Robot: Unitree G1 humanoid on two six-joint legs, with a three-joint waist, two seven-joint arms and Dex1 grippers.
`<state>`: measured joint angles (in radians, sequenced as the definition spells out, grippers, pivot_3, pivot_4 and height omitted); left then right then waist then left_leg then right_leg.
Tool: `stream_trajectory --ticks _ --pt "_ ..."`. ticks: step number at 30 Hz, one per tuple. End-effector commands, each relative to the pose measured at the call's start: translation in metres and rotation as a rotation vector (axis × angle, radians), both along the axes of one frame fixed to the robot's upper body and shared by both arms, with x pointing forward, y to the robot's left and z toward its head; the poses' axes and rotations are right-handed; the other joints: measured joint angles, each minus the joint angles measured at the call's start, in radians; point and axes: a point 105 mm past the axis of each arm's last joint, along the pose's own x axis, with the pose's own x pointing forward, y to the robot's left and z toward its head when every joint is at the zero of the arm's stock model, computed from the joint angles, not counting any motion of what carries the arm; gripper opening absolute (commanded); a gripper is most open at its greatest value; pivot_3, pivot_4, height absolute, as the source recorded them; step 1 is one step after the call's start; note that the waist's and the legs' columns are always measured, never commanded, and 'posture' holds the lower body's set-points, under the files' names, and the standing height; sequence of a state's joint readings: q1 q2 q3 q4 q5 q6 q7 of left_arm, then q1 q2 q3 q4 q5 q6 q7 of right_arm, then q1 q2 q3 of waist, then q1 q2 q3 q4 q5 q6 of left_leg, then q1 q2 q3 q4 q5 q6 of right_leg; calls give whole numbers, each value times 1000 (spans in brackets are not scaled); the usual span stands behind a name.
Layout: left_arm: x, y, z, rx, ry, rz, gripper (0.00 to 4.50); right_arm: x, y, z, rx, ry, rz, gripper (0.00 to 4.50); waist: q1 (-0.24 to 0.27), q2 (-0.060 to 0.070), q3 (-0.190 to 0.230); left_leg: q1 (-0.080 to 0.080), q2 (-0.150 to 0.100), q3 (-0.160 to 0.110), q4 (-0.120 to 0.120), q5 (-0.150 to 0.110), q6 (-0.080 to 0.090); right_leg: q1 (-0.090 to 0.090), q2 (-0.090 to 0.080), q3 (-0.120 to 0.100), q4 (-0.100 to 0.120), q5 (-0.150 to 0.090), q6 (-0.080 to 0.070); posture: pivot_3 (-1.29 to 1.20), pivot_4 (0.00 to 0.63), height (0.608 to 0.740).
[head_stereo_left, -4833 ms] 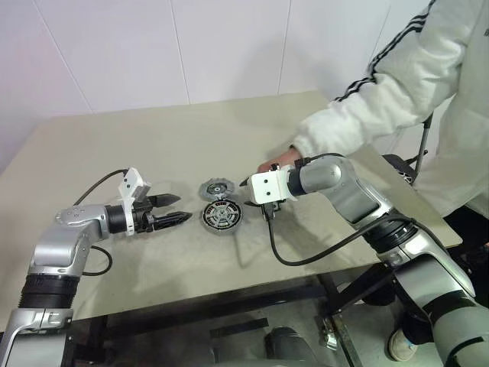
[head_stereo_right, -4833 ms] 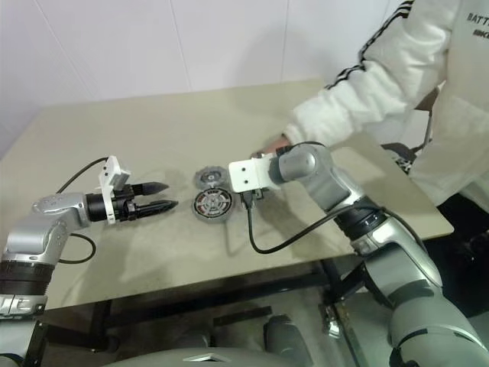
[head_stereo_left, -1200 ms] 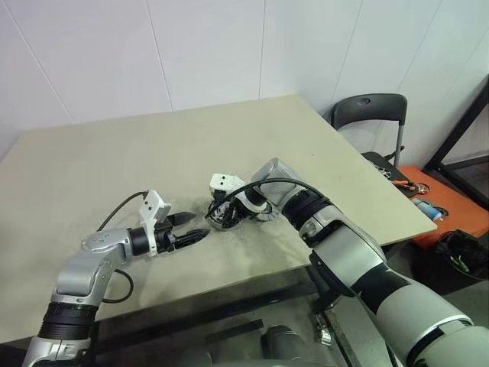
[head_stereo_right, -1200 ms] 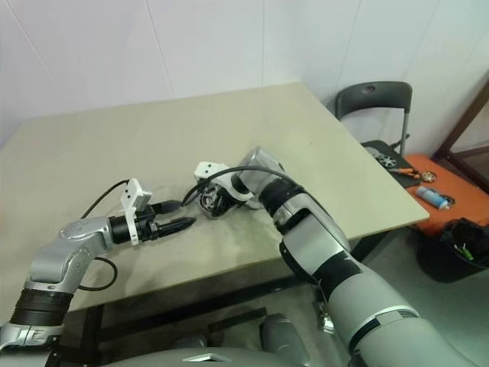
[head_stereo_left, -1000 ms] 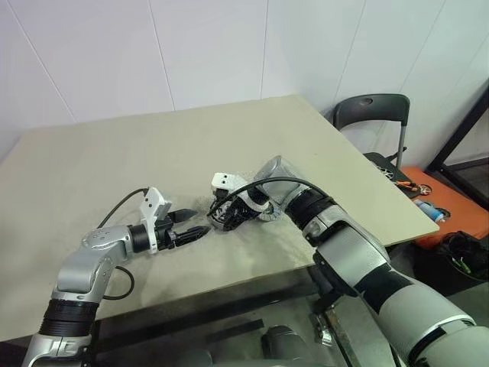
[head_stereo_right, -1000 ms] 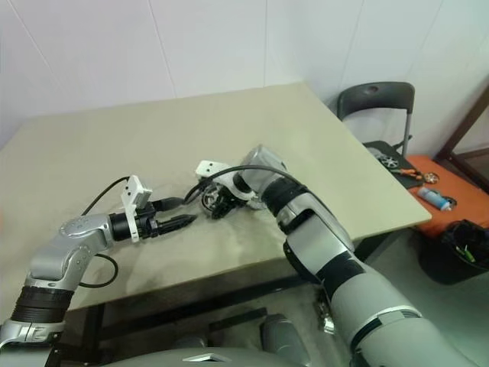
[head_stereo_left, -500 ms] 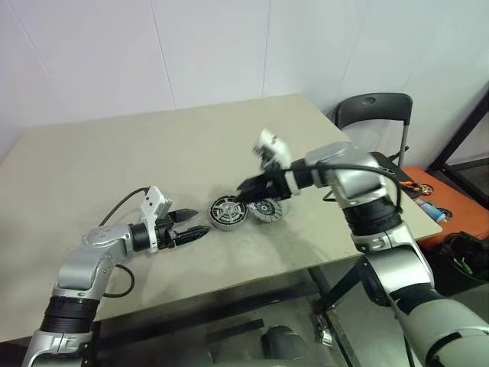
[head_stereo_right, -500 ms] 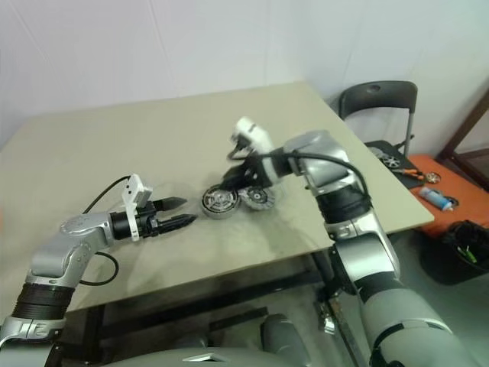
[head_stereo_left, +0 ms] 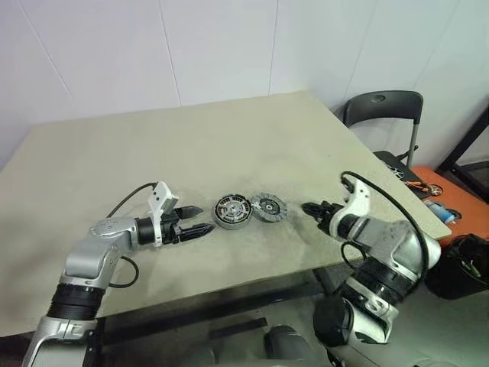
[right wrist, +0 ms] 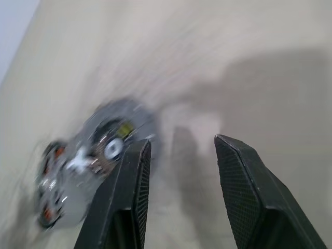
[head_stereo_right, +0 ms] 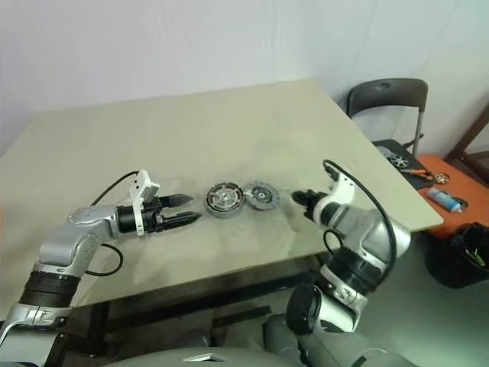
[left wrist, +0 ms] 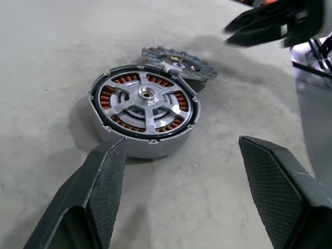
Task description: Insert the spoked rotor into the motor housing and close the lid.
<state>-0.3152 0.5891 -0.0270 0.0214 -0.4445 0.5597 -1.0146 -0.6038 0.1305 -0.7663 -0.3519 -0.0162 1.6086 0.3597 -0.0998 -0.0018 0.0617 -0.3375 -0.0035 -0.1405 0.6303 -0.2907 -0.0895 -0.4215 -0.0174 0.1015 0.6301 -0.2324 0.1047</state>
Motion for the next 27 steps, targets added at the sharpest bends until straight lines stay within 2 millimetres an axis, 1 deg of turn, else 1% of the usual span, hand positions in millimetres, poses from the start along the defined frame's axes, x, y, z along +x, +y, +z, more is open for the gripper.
stream_trajectory --ticks 1,3,5,8,12,14,17,19,22,25,27 --pt "2 1 10 16 -43 -21 3642 -8 46 -11 157 35 30 2036 -1 0 0 0 0 0 -1 0 0 0 0 0 0 0 0 0 0 740" --pt "2 2 10 16 -42 -22 3642 -10 49 -13 171 41 27 2036 0 0 0 0 0 0 -1 0 0 0 0 0 0 0 0 0 0 740" --pt "2 2 9 20 -40 -21 3642 -11 63 -10 211 27 61 2036 1 1 0 -1 0 0 -1 0 0 -1 0 0 0 0 0 0 0 740" --pt "2 2 9 21 -36 -20 3642 -14 82 -2 256 -24 147 2036 2 1 0 -1 0 0 -1 0 0 -1 0 0 -1 0 0 0 0 740" --pt "2 1 8 20 -34 -21 3642 -23 92 2 226 -80 300 2036 0 2 1 -1 1 0 -1 0 0 -1 0 0 -1 0 0 0 0 740" --pt "2 0 8 20 -33 -21 3642 -31 94 3 214 -107 370 2036 -2 2 1 -1 0 2 -1 0 0 -1 0 2 -1 0 0 0 0 740" --pt "2 0 6 21 -29 -20 3642 -42 92 -8 163 -79 446 2036 -1 1 1 0 1 1 -1 0 0 -1 1 2 -1 -1 0 0 0 740" --pt "2 1 5 22 -27 -17 3642 -44 91 -13 163 -58 457 2036 5 1 0 -1 1 1 0 0 0 -1 1 2 -1 -1 0 0 0 740" --pt "2 2 5 23 -26 -12 3642 -43 90 -11 170 -73 455 2036 3 1 0 -2 0 2 0 0 0 -1 0 2 -2 -1 0 0 0 740" --pt "2 6 5 26 -20 -3 3642 -48 91 -13 188 -90 472 2036 2 1 0 -1 1 2 0 0 0 -1 1 2 -1 -1 -1 0 0 740" --pt "2 8 3 31 -16 2 3642 -50 91 -20 258 -58 443 2036 2 1 1 -1 1 1 0 0 0 -1 2 2 -1 -1 -1 0 0 740"
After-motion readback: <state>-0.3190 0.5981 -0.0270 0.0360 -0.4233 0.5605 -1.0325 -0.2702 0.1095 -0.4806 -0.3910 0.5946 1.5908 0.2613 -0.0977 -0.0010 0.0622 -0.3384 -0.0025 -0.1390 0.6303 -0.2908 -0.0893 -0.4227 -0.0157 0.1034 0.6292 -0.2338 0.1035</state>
